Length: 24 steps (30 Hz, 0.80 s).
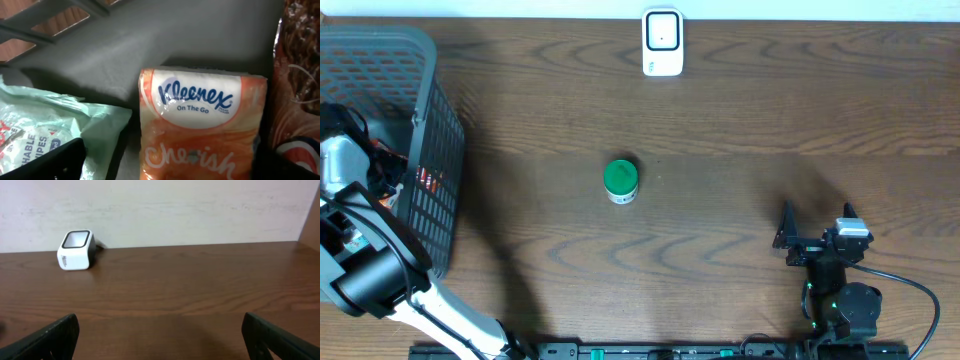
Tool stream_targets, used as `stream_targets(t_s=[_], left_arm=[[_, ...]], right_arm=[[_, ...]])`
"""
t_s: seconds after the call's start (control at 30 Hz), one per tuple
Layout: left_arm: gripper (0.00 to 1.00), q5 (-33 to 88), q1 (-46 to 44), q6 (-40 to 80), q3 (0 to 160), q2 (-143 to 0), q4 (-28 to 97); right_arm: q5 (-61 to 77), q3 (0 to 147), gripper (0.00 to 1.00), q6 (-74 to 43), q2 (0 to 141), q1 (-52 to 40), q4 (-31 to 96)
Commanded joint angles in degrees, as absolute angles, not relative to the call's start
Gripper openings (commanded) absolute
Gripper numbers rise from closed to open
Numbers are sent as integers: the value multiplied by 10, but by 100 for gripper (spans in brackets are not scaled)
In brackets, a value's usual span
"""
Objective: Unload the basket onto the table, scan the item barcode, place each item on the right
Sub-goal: 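Reach the left gripper into the basket and grasp the Kleenex pack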
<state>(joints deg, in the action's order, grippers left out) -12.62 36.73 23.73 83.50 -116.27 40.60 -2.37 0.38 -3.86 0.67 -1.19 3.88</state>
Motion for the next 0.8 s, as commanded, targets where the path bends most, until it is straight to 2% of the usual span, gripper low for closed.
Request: stream_targets(t_s=[0.0,0.07,0.23,0.3,0.77], left_arm=[[96,-119,373,230,836,-1197,410],[94,-109,373,229,836,-1199,408],[79,-80,373,230,836,-1199,403],[76,-72,373,230,836,-1199,402],[74,-64,373,258,798,-1199,368]], right_arm=[[-27,3,99,-36,3,-15,41],[-27,3,99,-36,3,-15,41],[-27,3,99,-36,3,-15,41],[-27,3,99,-36,3,-15,41],[-27,3,99,-36,3,-15,41]])
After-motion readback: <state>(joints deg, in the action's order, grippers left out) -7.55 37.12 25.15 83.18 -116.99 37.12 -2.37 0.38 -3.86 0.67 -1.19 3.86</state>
